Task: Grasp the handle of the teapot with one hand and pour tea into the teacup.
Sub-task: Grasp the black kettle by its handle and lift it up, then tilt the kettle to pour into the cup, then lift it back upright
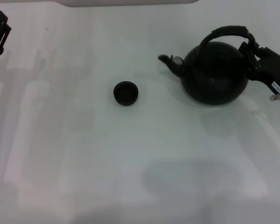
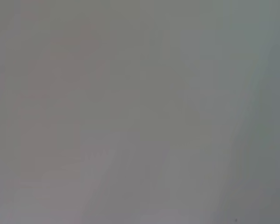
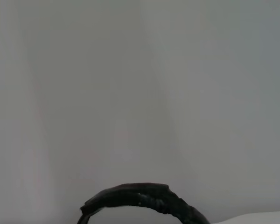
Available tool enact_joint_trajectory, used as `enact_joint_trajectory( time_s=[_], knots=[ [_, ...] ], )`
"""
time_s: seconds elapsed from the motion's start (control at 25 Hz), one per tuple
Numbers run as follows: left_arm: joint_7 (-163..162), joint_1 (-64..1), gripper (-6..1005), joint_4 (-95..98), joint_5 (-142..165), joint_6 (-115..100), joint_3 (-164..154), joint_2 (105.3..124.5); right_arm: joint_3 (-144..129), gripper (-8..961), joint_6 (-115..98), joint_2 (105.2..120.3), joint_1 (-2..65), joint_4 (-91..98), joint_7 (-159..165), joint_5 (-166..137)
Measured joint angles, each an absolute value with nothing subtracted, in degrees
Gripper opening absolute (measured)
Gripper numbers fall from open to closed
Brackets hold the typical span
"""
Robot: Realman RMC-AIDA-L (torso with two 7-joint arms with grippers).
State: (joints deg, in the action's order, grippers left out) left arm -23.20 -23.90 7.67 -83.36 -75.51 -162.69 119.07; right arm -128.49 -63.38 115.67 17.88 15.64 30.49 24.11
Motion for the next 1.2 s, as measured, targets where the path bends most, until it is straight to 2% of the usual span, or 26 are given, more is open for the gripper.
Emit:
enact_joint_trajectory(
  time_s=[0.08,0.4,0.8,1.2],
  knots=[
    [-23.2,-23.9,887,7.7,-83.3,-75.6,-162.7,119.04,-128.5,266,-63.3,115.66,17.9,15.6,30.5,24.2],
    [-23.2,-23.5,887,7.8,-83.2,-75.7,-162.7,119.09,-128.4,192,-65.0,115.59,18.4,16.6,30.5,23.9],
    [-23.5,-23.2,887,7.8,-83.1,-75.6,-162.8,119.18,-128.9,185,-65.8,115.62,21.9,18.7,23.3,23.1],
    [-23.6,-22.4,887,7.8,-83.0,-75.5,-162.8,119.1,-129.3,174,-63.7,115.76,22.5,22.8,10.8,23.0]
  ],
)
